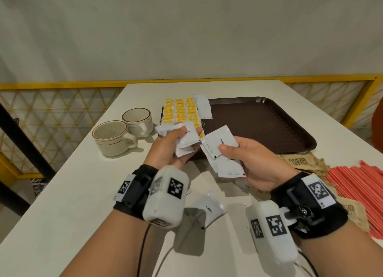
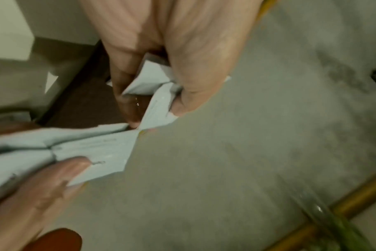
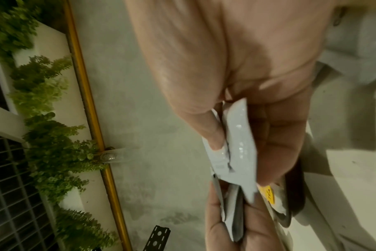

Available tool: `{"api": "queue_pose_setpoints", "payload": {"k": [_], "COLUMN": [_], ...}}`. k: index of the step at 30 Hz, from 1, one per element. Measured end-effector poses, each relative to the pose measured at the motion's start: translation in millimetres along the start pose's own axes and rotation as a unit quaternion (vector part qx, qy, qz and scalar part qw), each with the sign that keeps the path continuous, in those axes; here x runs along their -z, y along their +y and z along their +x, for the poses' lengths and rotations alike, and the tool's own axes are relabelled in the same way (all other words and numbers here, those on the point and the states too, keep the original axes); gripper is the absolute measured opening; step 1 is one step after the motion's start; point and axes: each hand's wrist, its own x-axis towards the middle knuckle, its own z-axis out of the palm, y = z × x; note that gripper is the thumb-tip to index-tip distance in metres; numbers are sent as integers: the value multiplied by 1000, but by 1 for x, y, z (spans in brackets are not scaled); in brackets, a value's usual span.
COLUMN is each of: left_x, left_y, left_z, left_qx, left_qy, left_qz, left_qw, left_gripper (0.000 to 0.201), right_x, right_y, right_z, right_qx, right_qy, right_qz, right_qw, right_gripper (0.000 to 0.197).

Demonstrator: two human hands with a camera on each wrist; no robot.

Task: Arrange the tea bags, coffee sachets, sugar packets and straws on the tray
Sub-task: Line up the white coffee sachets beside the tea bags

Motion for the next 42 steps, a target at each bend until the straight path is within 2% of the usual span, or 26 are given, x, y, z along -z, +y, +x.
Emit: {"api": "queue_pose_setpoints", "payload": {"k": [4, 9, 12, 15, 16, 18, 19, 21, 22, 24, 27, 31, 34, 36, 39, 42], "left_x": [-3, -3, -4, 1, 0, -2, -4, -5, -6, -7, -5, -4, -4, -5, -9, -10], "left_y": [2, 1, 1, 0, -1, -5, -7, -11, -13, -13, -9, -3, -3, -6, -13, -22], "left_z": [-3, -4, -3, -2, -4, -11, -15, -17, -18, -17, -10, -6, -5, -6, -10, -14], "left_qx": [31, 53, 42, 48, 59, 95, 103, 92, 86, 67, 48, 37, 14, 2, -13, -19], "left_qy": [19, -8, 1, -5, -26, -83, -105, -138, -147, -140, -90, -37, -21, -35, -82, -110], "left_qz": [-116, -76, -80, 25, 84, 213, 261, 299, 295, 271, 218, 40, -10, -3, 87, 155], "left_qw": [993, 996, 996, 999, 994, 969, 954, 940, 940, 950, 970, 998, 1000, 999, 993, 982], "left_gripper": [24, 29, 29, 33, 42, 63, 60, 32, 21, 15, 10, 11, 20, 21, 22, 33], "right_x": [0, 2, 2, 2, 2, 1, 1, 1, 1, 2, 3, 4, 4, 4, 1, -3], "right_y": [0, 0, 1, 1, 1, 2, 3, 5, 5, 4, 1, -1, -1, -1, 0, 3], "right_z": [1, 1, 1, 1, 1, 0, 0, 0, 0, 1, 2, 3, 4, 4, 4, 4], "right_qx": [12, 36, 52, 58, 57, 54, 54, 62, 66, 57, 27, 60, 74, 76, 81, 84], "right_qy": [19, 37, 41, 36, 32, 26, 27, 38, 46, 48, 39, 81, 120, 133, 137, 116], "right_qz": [16, -23, -28, -37, -43, -68, -90, -143, -158, -128, -63, -22, 2, 0, 15, 28], "right_qw": [1000, 998, 997, 997, 997, 996, 994, 987, 984, 989, 997, 995, 990, 988, 987, 989], "right_gripper": [24, 24, 28, 36, 38, 40, 40, 41, 38, 27, 31, 33, 29, 24, 19, 17]}}
